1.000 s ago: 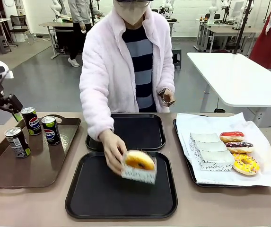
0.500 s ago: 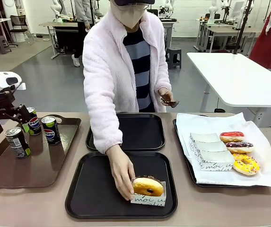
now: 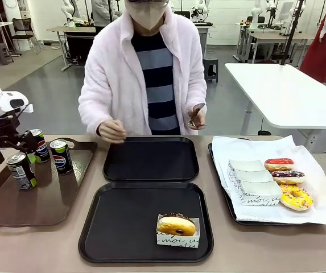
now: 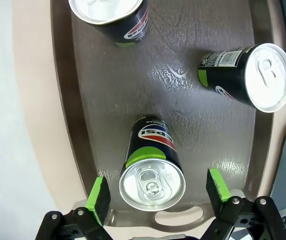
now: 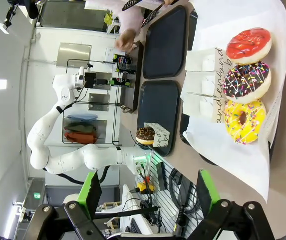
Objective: Set up donuts and drinks on trays.
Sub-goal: Pick up one Pepsi coke and place it on the Flat Tray.
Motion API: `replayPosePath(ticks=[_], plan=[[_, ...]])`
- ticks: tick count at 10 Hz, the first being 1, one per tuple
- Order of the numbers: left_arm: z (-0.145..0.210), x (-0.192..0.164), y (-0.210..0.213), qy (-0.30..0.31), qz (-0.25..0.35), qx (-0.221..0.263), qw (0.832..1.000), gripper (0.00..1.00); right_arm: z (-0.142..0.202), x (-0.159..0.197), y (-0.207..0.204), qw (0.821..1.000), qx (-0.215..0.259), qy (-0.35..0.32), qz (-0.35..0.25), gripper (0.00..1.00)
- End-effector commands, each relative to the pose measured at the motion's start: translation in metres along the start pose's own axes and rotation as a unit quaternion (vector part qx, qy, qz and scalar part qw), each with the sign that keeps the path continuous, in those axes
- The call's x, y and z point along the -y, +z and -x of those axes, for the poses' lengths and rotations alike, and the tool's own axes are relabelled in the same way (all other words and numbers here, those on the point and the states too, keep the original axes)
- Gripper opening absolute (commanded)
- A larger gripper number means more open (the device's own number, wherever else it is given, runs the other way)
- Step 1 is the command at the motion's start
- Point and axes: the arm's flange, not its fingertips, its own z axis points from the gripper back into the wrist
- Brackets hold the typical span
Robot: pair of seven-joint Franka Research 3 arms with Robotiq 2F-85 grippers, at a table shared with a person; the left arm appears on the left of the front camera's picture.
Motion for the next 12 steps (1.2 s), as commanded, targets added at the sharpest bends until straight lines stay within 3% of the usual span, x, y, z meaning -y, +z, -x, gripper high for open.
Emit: replayPosePath(ticks=[1,2,3,4,6,7,9,12], plan=[[-0.001,-0.001,-0.008,-0.011,-0.006,0.010,1.000,0.95,0.001,0.001,-0.001,1.000,-0.001,0.000,0.003,1.00],[-0.001,-0.001,-0.010,-0.012,-0.004,0.001,1.000,0.47,0.001,0.001,-0.001,1.000,-0.001,0.000,0.003,1.00],[0.000,-0.001,-0.010,-0.011,-0.002,-0.003,1.000,0.41,0.001,0.001,-0.001,1.000,-0.001,0.000,0.003,1.00],[0.000,-0.002,-0.009,-0.008,0.001,-0.006,1.000,0.00,0.001,0.001,-0.001,1.000,-0.001,0.000,0.003,1.00],[-0.001,-0.002,-0.008,-0.002,0.002,-0.003,1.000,0.00,0.001,0.001,-0.001,1.000,-0.001,0.000,0.003,1.00],[-0.003,-0.002,-0.008,-0.001,0.002,-0.002,1.000,0.22,0.001,0.001,-0.001,1.000,-0.001,0.000,0.003,1.00],[0.000,0.000,-0.001,-0.001,0.001,0.002,1.000,0.00,0.001,0.001,-0.001,1.000,-0.001,0.000,0.003,1.00],[0.029,0.022,0.068,0.025,-0.006,0.003,1.000,0.00,0.001,0.001,-0.001,1.000,-0.001,0.000,0.003,1.00]])
